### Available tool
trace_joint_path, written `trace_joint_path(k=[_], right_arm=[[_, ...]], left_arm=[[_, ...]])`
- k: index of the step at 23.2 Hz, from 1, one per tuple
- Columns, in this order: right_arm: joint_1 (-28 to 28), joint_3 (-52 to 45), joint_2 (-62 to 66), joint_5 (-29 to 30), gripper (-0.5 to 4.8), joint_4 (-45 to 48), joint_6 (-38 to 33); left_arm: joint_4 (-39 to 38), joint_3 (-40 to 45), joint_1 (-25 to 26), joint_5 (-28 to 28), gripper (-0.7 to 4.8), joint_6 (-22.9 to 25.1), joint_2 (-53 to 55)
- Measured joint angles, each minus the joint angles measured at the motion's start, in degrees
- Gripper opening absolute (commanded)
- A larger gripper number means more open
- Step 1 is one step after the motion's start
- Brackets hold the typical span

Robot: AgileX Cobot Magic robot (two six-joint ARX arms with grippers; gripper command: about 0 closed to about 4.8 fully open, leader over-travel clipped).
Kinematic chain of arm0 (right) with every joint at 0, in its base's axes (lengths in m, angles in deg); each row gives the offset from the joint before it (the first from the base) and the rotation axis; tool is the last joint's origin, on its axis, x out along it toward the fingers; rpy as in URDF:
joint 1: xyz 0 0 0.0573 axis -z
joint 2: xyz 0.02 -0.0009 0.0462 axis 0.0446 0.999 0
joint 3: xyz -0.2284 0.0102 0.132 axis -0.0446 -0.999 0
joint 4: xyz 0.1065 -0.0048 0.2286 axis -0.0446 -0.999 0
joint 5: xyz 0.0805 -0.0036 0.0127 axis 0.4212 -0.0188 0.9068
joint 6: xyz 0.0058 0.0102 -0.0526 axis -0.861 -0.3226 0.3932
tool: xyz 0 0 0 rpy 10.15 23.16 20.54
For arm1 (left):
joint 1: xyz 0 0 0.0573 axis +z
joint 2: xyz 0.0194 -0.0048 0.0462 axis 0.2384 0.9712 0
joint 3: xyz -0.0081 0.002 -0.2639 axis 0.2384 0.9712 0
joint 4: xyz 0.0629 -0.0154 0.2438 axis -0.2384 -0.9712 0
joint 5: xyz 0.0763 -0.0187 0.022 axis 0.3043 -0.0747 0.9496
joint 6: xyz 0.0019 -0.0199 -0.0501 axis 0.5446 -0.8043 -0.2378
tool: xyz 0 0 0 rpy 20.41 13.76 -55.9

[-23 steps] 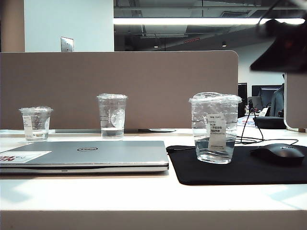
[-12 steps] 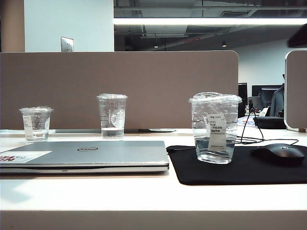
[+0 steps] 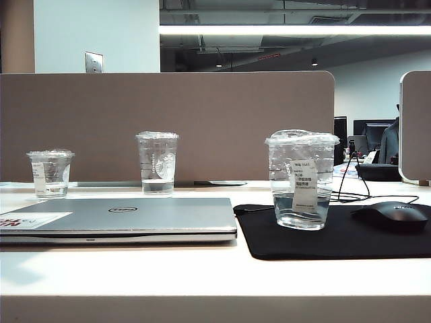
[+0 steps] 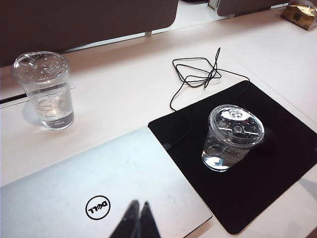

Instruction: Pick up the coffee cup on the right and place it on the right side of the laptop.

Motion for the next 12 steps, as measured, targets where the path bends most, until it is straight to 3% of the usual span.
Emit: trace_joint_path(k=[12], right_arm=[[8.4,-5.2,-9.7,-0.6,-0.05,-2.3,0.0]], left_arm=[[0.0,0.0,0.0,0.0,-0.05,0.0,0.0]])
